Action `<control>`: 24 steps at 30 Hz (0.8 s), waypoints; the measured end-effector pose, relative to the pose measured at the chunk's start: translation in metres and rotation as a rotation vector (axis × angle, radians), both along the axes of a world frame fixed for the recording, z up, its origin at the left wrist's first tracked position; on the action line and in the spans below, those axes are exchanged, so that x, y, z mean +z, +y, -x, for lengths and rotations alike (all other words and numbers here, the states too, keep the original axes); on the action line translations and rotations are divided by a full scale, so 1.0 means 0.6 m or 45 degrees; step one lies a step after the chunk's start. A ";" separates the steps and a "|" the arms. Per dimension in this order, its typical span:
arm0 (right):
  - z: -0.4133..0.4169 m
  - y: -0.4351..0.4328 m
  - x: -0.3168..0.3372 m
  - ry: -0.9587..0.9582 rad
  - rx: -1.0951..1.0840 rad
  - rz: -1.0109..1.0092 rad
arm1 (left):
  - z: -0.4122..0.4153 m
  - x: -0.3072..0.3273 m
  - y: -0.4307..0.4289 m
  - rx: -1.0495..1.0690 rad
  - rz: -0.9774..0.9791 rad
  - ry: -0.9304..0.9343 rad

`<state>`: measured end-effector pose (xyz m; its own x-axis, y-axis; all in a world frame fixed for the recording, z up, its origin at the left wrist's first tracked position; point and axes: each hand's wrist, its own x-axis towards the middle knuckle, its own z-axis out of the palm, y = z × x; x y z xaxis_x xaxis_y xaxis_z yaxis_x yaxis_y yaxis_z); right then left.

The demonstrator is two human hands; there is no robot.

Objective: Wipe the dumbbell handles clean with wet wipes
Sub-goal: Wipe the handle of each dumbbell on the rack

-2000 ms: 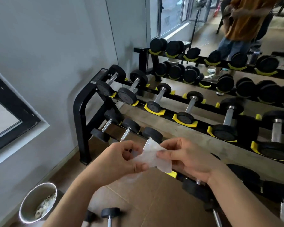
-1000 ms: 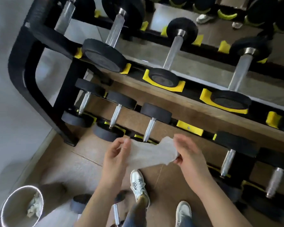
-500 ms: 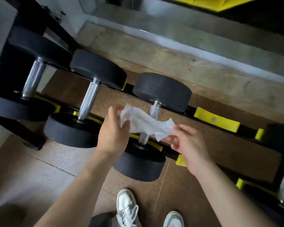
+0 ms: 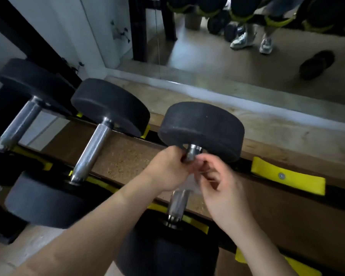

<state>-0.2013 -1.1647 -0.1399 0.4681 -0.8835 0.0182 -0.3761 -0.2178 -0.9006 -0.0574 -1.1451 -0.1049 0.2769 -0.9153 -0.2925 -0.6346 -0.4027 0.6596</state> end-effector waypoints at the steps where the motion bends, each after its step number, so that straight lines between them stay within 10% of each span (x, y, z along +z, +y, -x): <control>1: 0.000 -0.004 -0.005 -0.021 -0.014 0.032 | 0.003 -0.002 0.000 0.032 0.053 0.015; 14: 0.012 -0.010 -0.034 -0.408 0.000 0.019 | 0.006 0.035 0.083 0.007 0.056 -0.484; 20: 0.038 0.014 0.025 -1.057 0.239 -0.704 | 0.024 0.068 0.096 0.066 0.427 0.345; 24: 0.029 0.018 0.013 -0.561 0.113 0.045 | 0.038 0.061 0.109 0.001 0.356 0.349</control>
